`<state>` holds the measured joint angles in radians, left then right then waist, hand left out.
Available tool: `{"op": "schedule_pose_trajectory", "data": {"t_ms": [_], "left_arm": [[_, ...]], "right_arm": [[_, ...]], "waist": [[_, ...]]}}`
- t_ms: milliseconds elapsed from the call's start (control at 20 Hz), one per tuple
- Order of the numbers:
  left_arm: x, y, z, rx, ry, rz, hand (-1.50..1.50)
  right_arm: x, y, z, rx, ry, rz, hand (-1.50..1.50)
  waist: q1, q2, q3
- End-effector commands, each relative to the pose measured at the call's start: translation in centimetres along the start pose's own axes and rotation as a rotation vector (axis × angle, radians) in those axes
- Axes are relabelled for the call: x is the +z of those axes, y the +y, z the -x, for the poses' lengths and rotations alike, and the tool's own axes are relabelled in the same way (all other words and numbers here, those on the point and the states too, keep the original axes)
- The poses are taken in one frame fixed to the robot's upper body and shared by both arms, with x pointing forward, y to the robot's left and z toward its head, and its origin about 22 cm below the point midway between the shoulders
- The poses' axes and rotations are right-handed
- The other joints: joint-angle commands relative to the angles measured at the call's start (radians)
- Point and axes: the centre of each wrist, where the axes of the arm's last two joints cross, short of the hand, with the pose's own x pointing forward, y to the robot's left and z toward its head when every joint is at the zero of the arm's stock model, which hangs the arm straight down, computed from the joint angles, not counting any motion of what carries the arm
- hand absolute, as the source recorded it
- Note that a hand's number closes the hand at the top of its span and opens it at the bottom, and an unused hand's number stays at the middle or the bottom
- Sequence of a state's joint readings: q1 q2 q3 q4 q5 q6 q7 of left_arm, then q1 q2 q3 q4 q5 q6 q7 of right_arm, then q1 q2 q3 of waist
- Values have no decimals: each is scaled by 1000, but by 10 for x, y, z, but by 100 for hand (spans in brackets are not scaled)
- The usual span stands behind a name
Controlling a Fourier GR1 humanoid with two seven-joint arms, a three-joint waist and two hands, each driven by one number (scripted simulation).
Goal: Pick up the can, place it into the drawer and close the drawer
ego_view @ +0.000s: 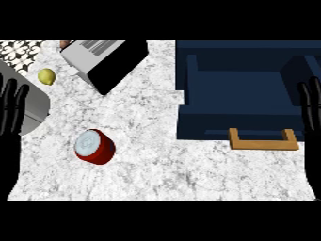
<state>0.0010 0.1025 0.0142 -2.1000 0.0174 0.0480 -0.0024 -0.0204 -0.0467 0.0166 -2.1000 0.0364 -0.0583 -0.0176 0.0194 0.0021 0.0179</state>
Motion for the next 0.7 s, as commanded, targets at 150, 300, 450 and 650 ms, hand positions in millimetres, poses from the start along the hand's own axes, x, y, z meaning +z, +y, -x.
{"op": "schedule_pose_trajectory", "data": {"t_ms": [150,300,450,650], "left_arm": [[-3,-3,-4,21,-10,90,-150],[35,11,19,-45,341,37,-150],[38,9,9,-51,408,34,-150],[36,7,-30,-29,401,47,-150]], "right_arm": [[4,16,-7,-25,55,-75,-150],[20,-18,27,40,311,113,-150],[26,-29,9,57,342,139,-150],[42,-61,7,62,365,142,-150]], "waist": [[-20,-3,-18],[-19,6,-18],[-28,-5,-18],[-25,-4,-17]]}}
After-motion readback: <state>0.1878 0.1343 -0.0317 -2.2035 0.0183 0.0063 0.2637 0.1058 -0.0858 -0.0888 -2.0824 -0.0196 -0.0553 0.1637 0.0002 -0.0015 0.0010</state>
